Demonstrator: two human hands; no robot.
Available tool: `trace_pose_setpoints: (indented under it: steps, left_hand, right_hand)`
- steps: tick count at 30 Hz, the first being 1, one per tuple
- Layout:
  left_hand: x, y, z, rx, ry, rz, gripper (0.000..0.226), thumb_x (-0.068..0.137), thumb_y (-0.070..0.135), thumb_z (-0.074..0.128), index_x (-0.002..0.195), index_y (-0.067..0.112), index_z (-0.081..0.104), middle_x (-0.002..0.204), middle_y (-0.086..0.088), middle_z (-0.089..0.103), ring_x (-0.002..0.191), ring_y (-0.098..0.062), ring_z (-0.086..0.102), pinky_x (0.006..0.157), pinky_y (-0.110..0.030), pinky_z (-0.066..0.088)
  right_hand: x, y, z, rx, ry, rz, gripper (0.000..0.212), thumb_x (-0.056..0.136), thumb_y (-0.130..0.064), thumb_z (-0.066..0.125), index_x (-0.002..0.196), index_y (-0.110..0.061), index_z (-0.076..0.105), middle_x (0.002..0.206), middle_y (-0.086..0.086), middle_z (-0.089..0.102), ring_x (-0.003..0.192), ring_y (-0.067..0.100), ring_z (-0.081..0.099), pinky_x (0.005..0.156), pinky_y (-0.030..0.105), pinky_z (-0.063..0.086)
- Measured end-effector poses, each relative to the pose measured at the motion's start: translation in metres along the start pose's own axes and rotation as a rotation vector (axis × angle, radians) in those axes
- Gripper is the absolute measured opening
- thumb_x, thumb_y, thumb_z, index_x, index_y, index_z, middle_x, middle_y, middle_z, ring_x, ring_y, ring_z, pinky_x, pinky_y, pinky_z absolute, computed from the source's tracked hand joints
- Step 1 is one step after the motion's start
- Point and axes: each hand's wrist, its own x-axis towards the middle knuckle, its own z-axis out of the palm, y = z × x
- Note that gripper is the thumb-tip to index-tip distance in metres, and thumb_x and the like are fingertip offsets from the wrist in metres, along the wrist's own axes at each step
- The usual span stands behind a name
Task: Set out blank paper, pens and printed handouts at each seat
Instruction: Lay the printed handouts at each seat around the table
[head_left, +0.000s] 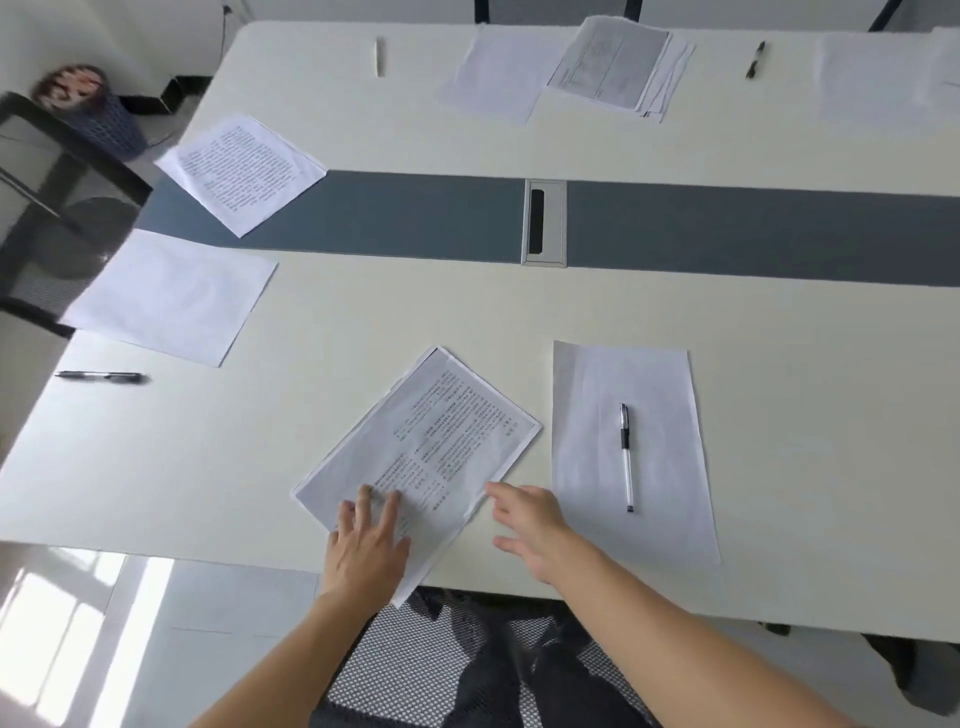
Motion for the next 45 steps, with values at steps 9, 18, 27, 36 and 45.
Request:
trace_pose_setpoints:
  steps: [9, 18, 27, 36, 45]
  left_hand:
    - [-0.031, -0.008, 0.008, 0.017, -0.05, 0.078, 0.056, 0.092, 0.042, 0.04, 0.146, 0.033, 0.024, 0.159, -0.004, 0.01, 0.135, -0.028, 0.027, 0.107, -0.04, 0.036]
    - [0.003, -0.053, -0.112, -1.236, 0.256, -0.099, 0.089, 0.071, 0.008, 0.082, 0.144, 0.02, 0.033, 0.135, 0.0, 0.051, 0.12, -0.021, 0.052, 0.095, -0.043, 0.049]
    - [-0.009, -0.033, -0.146, -1.205, 0.097, 0.138, 0.032, 0.078, -0.005, 0.068, 0.091, 0.025, 0.069, 0.096, 0.003, 0.073, 0.089, -0.014, 0.067, 0.082, -0.029, 0.052]
    - [0.001, -0.017, -0.126, -1.125, 0.198, -0.007, 0.009, 0.09, 0.007, 0.06, 0.085, 0.013, 0.066, 0.086, -0.005, 0.07, 0.078, -0.021, 0.065, 0.063, -0.022, 0.049]
    - [-0.019, 0.0, -0.064, -0.527, 0.13, -0.034, 0.037, 0.091, 0.021, 0.059, 0.127, 0.019, 0.054, 0.127, -0.001, 0.055, 0.112, -0.016, 0.055, 0.091, -0.026, 0.045]
  right_hand:
    - [0.018, -0.021, 0.051, -0.246, 0.134, -0.169, 0.022, 0.078, -0.016, 0.076, 0.097, -0.007, 0.068, 0.096, 0.009, 0.071, 0.074, 0.02, 0.063, 0.058, 0.026, 0.049]
    - [-0.066, -0.048, 0.055, -0.603, 0.026, -0.82, 0.025, 0.092, -0.026, 0.063, 0.11, -0.011, 0.072, 0.101, 0.005, 0.074, 0.094, 0.02, 0.068, 0.082, 0.038, 0.056]
    - [-0.065, -0.063, 0.017, -0.513, -0.022, -0.753, 0.021, 0.086, -0.016, 0.071, 0.106, -0.022, 0.067, 0.101, -0.006, 0.072, 0.095, 0.007, 0.068, 0.081, 0.023, 0.056]
    - [-0.023, -0.059, 0.008, -0.455, 0.152, -0.672, 0.012, 0.085, -0.019, 0.069, 0.093, -0.011, 0.072, 0.092, 0.004, 0.075, 0.086, 0.022, 0.071, 0.078, 0.038, 0.056]
    - [0.029, -0.057, -0.001, -0.782, 0.259, -0.382, 0.025, 0.082, -0.03, 0.07, 0.097, -0.01, 0.068, 0.096, 0.005, 0.071, 0.086, 0.027, 0.066, 0.077, 0.033, 0.054]
